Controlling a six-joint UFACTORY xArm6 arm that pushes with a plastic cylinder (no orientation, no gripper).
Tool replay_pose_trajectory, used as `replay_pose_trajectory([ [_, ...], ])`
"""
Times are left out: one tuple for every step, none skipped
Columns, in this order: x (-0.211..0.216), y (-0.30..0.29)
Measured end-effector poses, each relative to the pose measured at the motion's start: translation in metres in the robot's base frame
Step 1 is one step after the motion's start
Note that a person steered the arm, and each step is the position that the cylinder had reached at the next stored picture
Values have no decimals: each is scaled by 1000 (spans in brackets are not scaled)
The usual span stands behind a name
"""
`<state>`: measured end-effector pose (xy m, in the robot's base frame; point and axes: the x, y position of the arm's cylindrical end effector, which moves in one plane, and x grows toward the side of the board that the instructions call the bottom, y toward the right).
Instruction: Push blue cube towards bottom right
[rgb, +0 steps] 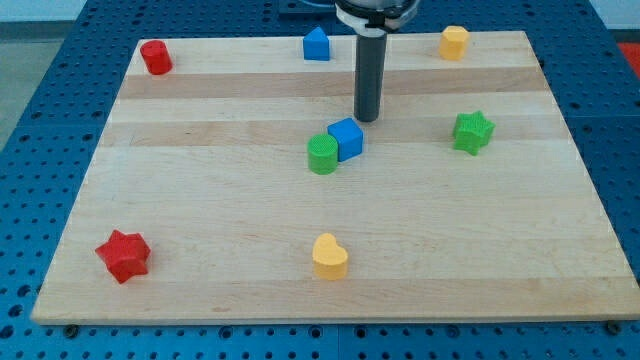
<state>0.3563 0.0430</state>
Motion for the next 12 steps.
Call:
replay_pose_trajectory([
  [-8,0],
  [-16,0],
  [-23,-1],
  [-27,-6],
  [-31,-11],
  [-32,-17],
  [-34,-21],
  [-35,-25],
  [-36,-29],
  [-36,-30],
  [-36,-30],
  [-28,-22],
])
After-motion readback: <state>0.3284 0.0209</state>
